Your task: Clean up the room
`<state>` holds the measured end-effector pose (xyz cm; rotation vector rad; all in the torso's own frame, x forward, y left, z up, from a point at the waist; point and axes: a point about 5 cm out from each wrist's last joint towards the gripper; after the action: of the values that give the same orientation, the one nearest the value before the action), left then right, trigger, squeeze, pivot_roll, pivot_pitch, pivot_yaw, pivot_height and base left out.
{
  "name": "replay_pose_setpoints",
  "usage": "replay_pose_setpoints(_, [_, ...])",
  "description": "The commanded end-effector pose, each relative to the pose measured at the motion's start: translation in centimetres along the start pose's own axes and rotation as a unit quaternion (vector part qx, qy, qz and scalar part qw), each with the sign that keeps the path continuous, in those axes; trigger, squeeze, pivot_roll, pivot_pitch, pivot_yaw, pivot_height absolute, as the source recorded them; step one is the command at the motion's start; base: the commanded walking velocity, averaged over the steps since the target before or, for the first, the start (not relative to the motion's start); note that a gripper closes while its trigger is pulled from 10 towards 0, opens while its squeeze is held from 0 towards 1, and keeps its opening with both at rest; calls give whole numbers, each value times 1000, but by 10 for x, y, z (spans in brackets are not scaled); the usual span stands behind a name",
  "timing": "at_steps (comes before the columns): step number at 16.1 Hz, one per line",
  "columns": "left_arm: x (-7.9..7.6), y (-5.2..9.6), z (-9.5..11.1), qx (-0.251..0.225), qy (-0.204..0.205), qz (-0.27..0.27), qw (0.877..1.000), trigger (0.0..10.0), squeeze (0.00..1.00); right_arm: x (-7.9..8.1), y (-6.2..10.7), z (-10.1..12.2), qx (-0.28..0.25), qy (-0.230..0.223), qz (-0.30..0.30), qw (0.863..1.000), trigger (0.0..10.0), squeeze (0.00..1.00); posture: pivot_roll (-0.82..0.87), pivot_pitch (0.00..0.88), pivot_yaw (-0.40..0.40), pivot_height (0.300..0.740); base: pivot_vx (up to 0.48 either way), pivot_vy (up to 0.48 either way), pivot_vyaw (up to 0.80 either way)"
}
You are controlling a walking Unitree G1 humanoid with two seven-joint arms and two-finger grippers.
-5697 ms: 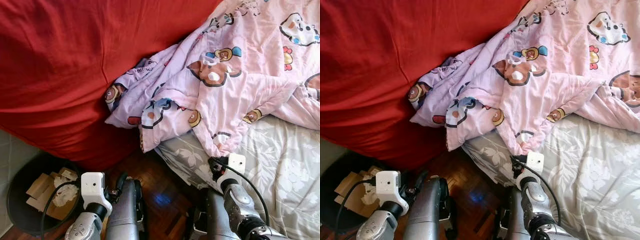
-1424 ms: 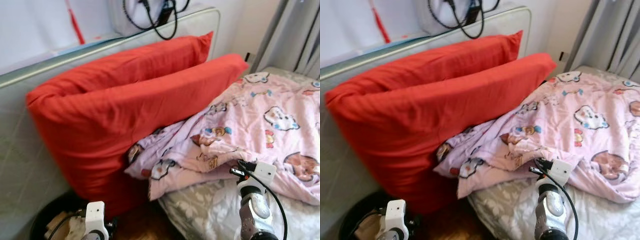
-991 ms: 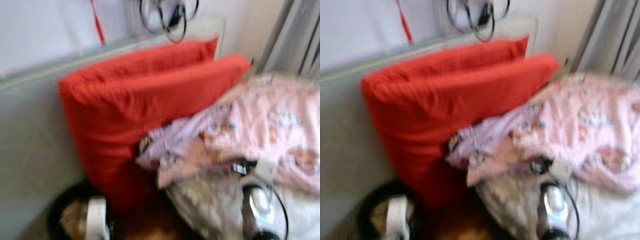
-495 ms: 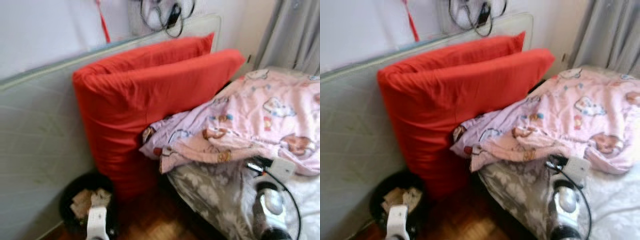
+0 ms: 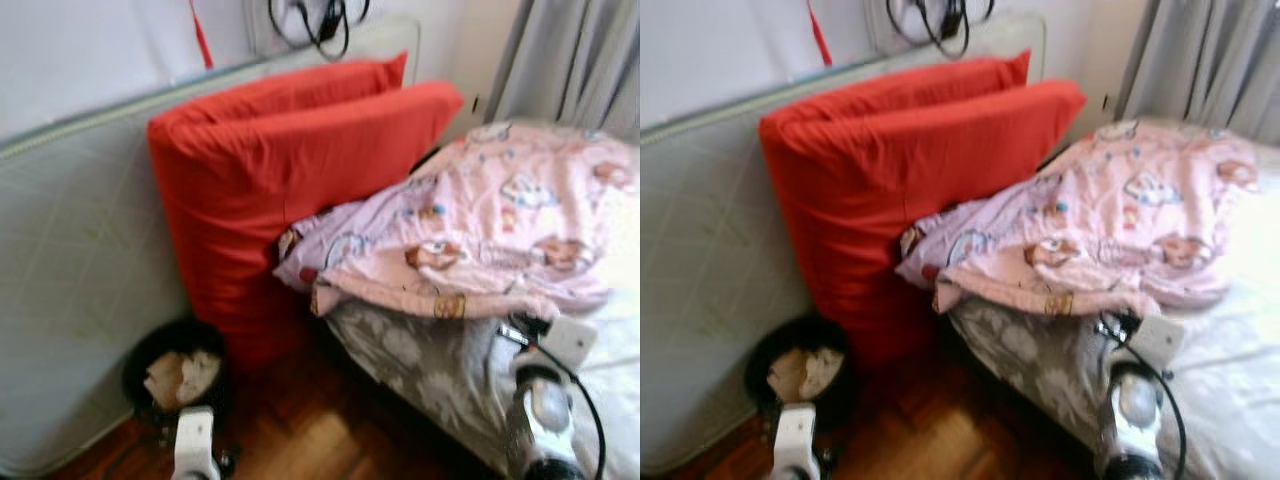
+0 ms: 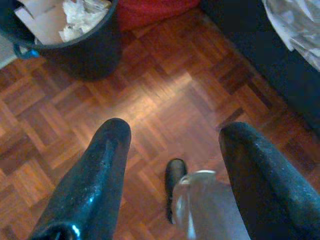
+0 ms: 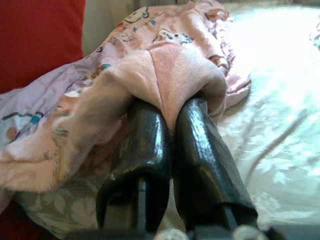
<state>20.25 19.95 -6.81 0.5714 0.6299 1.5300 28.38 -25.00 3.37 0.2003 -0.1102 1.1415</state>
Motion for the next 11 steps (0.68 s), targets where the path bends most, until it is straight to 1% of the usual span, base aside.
replay_pose_setpoints(1, [7,3,-6,9,1,10,1000,10000,0,9,-2,7,-23,-5,16,1000,10000,0,127,0,16,740,-270,0,0])
replay_pose_setpoints(4, [8,3,-6,10,2,12,1000,10000,0,9,-2,8,-29,-4,16,999,10000,0,127,0,13,740,-271,0,0])
replay_pose_setpoints(5, [8,2,-5,12,0,13,1000,10000,0,12,-1,8,-30,2,36,999,10000,0,123,0,13,740,-274,0,0])
replay_pose_setpoints(6, [7,2,-5,12,1,13,1000,10000,0,18,0,7,-32,27,62,997,10000,0,123,1,12,740,0,0,0])
replay_pose_setpoints(10, [7,2,-5,13,-5,13,1000,10000,0,20,1,7,-36,28,62,997,10000,0,125,2,11,740,0,0,0])
replay_pose_setpoints(11, [8,2,-5,13,-6,13,1000,10000,0,19,1,8,-39,34,60,997,10000,0,125,1,9,740,0,0,0])
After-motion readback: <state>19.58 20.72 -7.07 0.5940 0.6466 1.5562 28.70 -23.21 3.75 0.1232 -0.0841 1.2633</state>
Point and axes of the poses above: a point about 5 cm out from each wrist's last joint towards the gripper, its own y axis pointing back from the gripper into the wrist, its own z axis along the axis of the wrist's last joint, x = y × z, and after that the axes turned 3 degrees about -y, right-handed
